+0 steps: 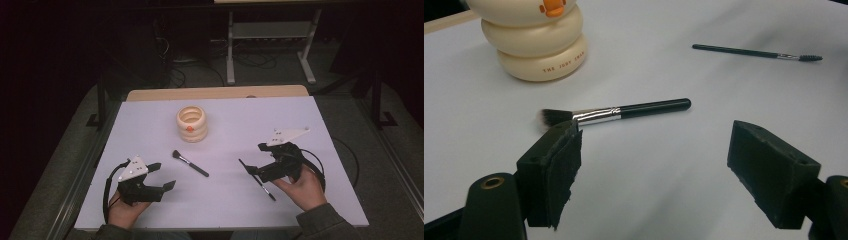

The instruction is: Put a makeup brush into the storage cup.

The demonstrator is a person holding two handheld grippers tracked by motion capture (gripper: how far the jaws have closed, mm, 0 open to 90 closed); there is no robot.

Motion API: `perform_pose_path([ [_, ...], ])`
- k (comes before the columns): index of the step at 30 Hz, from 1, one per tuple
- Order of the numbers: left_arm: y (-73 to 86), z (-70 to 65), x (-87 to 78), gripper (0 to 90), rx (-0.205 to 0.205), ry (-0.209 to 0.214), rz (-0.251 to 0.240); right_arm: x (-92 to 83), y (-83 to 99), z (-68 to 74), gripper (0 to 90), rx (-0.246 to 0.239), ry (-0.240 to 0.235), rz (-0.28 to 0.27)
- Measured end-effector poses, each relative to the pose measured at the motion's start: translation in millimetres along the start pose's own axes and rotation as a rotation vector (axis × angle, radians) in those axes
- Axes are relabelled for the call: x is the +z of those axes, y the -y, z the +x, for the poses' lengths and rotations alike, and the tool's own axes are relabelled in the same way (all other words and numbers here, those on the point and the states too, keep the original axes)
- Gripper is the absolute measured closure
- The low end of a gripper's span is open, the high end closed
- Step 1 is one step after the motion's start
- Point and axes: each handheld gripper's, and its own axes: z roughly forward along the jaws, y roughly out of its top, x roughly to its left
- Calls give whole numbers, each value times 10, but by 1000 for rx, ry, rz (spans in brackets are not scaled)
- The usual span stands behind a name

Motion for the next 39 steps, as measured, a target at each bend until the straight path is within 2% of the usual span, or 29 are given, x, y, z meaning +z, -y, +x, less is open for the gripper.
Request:
perform_pose_path([
  [2, 1, 1, -8, 210, -10, 3, -9, 48, -78, 11, 143, -11, -5, 10],
  [6, -7, 10, -46, 209, 7, -8, -16, 169, -202, 39, 152, -13, -12, 44],
  [9, -4, 16, -67, 210, 2, -16, -13, 270, -275, 62, 152, -24, -35, 52],
  [13, 4, 22, -65, 210, 0, -15, -11, 389, -348, 103, 160, -27, -41, 74],
  [14, 6, 19, -65, 210, -1, -16, -8, 476, -400, 123, 193, -27, -47, 94],
  [15, 7, 17, -64, 210, -2, -17, -8, 476, -400, 123, 193, -27, -47, 94],
  [16, 9, 16, -66, 210, -3, -17, -8, 565, -456, 131, 192, -21, -63, 106],
  [22, 18, 24, -90, 208, -10, -28, -8, 815, -630, 142, 240, -25, -112, 143],
  [25, 13, 27, -94, 207, -8, -31, -5, 945, -700, 155, 248, -44, -105, 176],
  [33, 16, 15, -112, 207, -7, -32, -6, 1207, -747, 172, 284, -79, -101, 216],
  [39, 16, 2, -115, 207, -7, -28, -11, 1372, -745, 187, 348, -68, -116, 271],
])
